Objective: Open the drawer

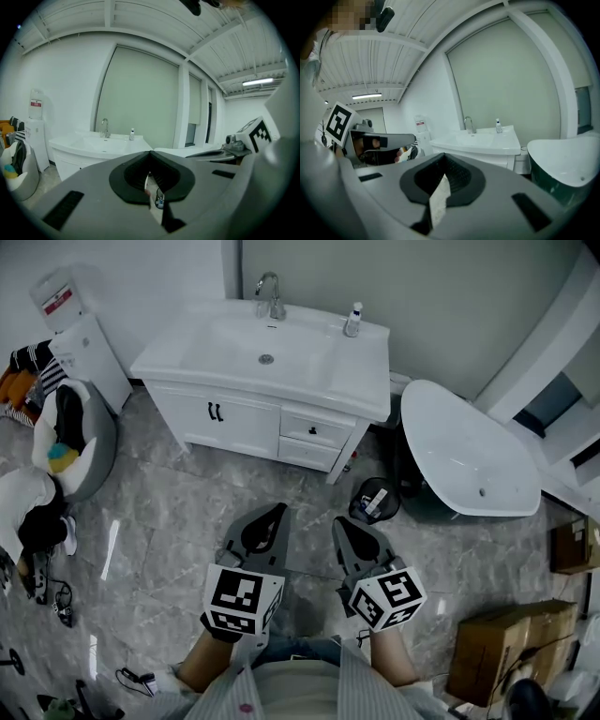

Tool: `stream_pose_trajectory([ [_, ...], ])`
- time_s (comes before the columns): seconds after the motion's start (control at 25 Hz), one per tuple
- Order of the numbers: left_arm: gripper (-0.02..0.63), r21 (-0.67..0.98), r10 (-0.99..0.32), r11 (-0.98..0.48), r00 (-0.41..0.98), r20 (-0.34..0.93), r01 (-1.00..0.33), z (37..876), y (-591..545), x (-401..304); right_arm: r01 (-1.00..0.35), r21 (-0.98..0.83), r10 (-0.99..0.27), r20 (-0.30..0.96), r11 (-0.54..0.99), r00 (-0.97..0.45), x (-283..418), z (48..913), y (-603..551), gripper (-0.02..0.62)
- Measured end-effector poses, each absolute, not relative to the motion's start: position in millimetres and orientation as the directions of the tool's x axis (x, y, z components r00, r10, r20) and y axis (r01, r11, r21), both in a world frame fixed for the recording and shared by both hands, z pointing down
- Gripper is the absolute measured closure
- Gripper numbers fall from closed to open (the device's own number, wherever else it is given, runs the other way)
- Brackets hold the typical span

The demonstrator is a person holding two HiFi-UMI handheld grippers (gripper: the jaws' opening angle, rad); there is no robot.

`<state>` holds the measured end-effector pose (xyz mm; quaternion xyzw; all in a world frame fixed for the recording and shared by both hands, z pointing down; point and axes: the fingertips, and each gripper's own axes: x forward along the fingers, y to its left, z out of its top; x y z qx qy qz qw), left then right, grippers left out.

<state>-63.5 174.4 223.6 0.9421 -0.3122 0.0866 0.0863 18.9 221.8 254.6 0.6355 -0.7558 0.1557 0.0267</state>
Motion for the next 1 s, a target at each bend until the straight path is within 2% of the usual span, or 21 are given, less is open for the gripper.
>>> stream_pose_trajectory([
  [0.56,0.591,0.148,-0.521,-0.815,0.82,0.237,-0.561,241,107,-71,-0.978,-0.205,-0.956,0.28,0.034,-0.092,27,268,167,0.586],
  [1.0,0.591,0.151,-0.533,-0.803,0.808,0.252,-0.577,255,58,-41,-0.974,-0.221,-0.949,0.293,0.049,-0.115,60,284,112,0.586],
])
